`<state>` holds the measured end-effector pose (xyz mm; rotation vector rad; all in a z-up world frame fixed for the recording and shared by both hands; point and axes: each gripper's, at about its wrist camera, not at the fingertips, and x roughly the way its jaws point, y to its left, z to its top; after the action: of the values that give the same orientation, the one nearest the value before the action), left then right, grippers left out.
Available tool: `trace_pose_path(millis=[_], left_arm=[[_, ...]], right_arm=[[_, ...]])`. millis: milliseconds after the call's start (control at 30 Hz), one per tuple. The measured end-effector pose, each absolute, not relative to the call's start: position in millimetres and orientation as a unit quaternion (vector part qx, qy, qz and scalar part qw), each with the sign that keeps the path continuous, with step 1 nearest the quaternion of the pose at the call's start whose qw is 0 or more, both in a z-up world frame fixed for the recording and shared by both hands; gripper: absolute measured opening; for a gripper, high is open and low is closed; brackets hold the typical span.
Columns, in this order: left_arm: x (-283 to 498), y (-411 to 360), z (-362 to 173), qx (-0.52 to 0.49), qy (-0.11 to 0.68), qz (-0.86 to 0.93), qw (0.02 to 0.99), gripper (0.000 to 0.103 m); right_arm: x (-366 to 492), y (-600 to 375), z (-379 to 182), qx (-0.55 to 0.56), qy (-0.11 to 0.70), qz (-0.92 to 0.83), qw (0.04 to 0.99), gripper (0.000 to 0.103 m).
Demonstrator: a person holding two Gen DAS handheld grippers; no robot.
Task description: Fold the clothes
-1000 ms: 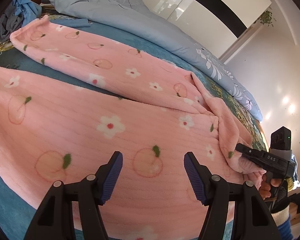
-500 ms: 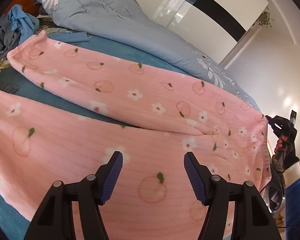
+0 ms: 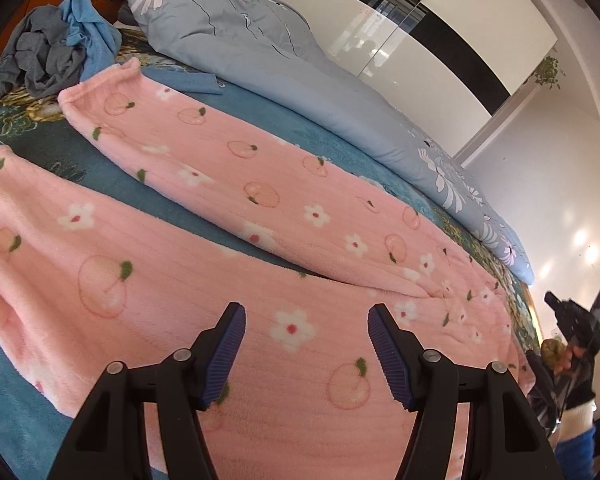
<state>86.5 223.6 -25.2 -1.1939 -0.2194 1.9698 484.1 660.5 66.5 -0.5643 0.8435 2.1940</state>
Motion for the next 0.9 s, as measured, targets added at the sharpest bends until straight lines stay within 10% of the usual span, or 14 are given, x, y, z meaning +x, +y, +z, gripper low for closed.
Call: trace_pose_path(millis=[133, 900], left_arm=[[92.7, 209.9, -19.3, -0.472, -0.109, 0.777, 0.401, 0.068], [-30.4, -28.0, -81.5, -0.491, -0.282, 0.797, 0.212, 0.073]], right_arm=[[509.7, 583.8, 42.2, -0.244, 0.333, 0.853, 0.318, 0.041], [598.7, 515.9, -29.9, -0.215, 0.465, 0.758, 0.403, 0.056]])
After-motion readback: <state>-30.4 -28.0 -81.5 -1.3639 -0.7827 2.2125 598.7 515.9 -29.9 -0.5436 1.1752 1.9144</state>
